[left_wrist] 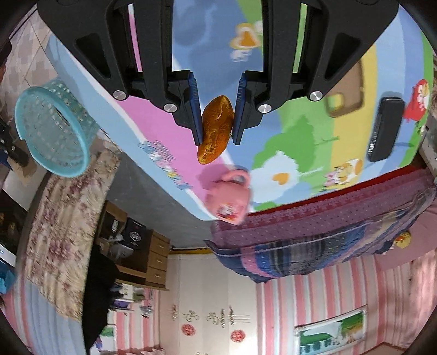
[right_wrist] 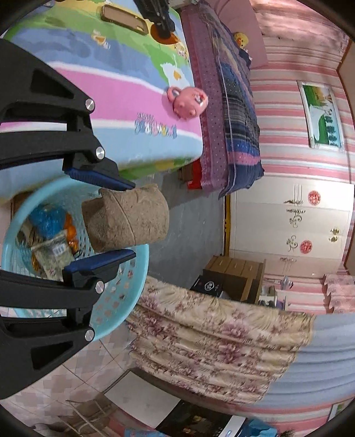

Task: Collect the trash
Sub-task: 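Carry the orange peel and cardboard roll over the basket with both grippers, then open the left gripper dropping the peel into the basket while the right gripper drops the roll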

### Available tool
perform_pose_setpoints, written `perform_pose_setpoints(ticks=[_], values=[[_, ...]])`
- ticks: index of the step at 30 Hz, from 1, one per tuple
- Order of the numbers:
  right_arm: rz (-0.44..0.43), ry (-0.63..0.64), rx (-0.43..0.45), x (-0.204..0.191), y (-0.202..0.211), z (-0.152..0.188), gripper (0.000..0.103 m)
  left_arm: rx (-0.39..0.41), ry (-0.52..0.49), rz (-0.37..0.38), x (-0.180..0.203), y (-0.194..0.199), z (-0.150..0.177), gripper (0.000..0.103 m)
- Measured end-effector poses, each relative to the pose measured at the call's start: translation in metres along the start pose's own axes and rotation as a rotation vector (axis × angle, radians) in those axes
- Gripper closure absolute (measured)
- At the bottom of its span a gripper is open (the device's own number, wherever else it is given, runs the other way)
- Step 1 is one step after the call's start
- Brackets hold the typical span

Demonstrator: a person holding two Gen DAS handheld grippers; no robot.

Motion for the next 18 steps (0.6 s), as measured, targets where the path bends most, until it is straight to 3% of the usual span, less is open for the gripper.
perform_pose_setpoints(ticks=[7, 18], values=[[0.041, -0.015, -0.019, 0.036, -0.009, 0.016, 0.059, -0.042, -0.072, 0.066, 0.062, -0.025, 0.01, 0.082], [0.081, -0.093, -0.031, 0.089, -0.018, 0.045, 0.059, -0.044, -0.113, 0.265, 0.155, -0.046, 0.002, 0.082]])
Point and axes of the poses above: each gripper's, at about its wrist camera, not at the fingertips, and y roughly against the way its jaws point, x to its right, z to its underside, the point moved 1 cm from there along -y, roughly the way its jaws point, and after that the axes turned 1 degree about -z, right-handed, at the moved point
